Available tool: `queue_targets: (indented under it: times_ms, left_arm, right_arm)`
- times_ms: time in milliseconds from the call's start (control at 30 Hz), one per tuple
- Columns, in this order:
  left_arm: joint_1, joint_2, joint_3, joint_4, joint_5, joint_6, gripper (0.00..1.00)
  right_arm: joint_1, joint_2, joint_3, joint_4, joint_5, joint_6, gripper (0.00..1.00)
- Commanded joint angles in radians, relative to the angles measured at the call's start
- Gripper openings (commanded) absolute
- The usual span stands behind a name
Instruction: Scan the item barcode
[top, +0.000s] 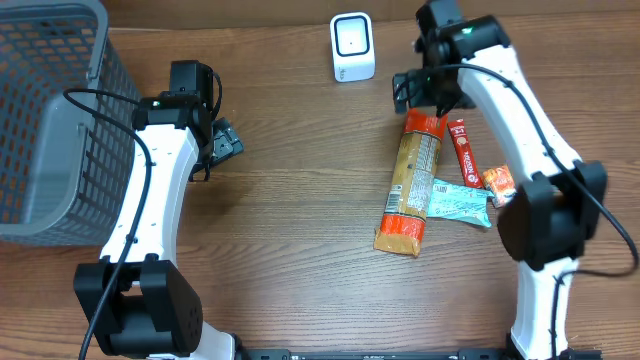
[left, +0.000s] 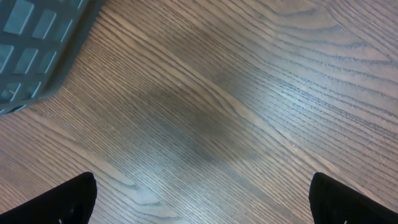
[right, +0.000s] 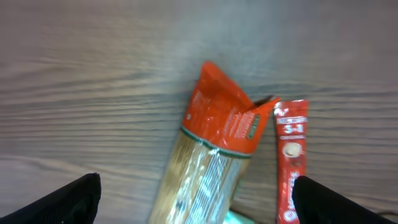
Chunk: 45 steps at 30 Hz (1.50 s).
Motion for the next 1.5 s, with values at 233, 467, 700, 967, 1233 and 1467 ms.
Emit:
queue_targets:
  times_ms: [233,467,700,967,1233,1467]
  left_arm:
    - [-0.007,-0.019,0.014,0.001,-0.014,0.011,1.0]
    - [-0.007,-0.019,0.014,0.001,-0.014,0.011,1.0]
    - [-0.007,-0.019,0.014,0.001,-0.014,0.011,1.0]
    - [-0.007,-0.019,0.014,0.001,-0.014,0.011,1.0]
    - [-0.007,-0.019,0.014,0.001,-0.014,0.011,1.0]
    - [-0.007,-0.019,0.014,0.001,-0.014,0.011,1.0]
  right_arm:
    - [0.003,-0.406,0.013,0.003,-0.006,0.0,1.0]
    - [0.003,-0.583,0.013,0.003,-0.006,0.0,1.0]
    - [0.002,-0.727,0.013,-0.041,-0.002,-0.001,1.0]
    - [-0.08,-0.891,0.009,-0.071,0.02,0.0,1.0]
    - [-0.152,-1.127,-0.232,0.068,0.02,0.0,1.0]
    - [-0.155,-1.42,-0.658,0.28,0.02,-0.001,1.0]
